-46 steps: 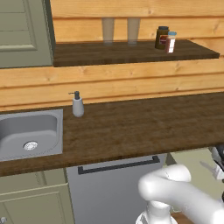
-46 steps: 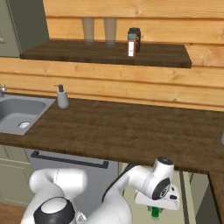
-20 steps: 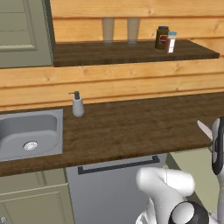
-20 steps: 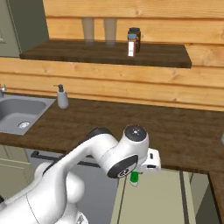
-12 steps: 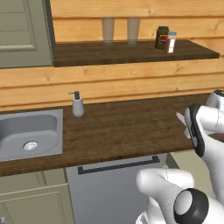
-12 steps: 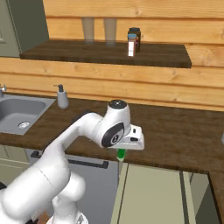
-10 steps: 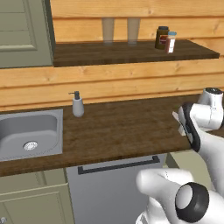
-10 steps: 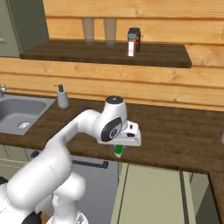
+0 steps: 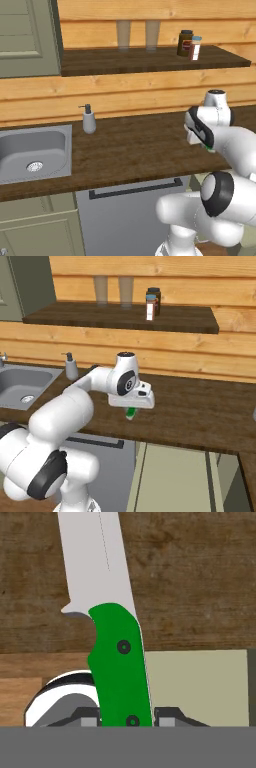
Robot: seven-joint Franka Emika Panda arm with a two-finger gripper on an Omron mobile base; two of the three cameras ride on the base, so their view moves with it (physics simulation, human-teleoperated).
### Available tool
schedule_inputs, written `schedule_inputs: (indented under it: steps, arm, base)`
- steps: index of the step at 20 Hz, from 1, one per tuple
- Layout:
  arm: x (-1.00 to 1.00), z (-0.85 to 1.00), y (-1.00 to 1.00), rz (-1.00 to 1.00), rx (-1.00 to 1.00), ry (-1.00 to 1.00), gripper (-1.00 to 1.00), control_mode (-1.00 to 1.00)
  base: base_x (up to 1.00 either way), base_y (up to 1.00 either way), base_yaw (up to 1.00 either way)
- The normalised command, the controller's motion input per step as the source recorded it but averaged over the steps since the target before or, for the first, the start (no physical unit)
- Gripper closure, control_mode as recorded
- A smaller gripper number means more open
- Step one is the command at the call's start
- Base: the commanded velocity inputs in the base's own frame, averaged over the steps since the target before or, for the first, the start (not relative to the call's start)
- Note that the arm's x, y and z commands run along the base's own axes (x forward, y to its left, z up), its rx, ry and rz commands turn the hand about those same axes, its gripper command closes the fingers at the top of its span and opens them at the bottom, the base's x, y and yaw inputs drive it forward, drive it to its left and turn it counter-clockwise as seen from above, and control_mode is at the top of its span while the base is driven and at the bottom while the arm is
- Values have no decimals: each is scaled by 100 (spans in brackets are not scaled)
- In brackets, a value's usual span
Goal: Pick up the knife from the drawer and place it on the cutting board. Then place the meat from the plate to the cutting board.
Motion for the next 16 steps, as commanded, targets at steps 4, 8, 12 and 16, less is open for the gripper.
schedule_inputs:
  steps: [4,8,12,16]
  arm:
    - [-9,-7,0,0,1,0,100,-100]
    - [-6,-11,3,0,2,-1,100,-100]
    - [0,-19,1,0,0,-1,100,-100]
    - [0,0,0,0,0,0,100,-100]
  base:
    - [0,0,0]
    - [0,0,0]
    - [0,0,0]
    - [0,0,0]
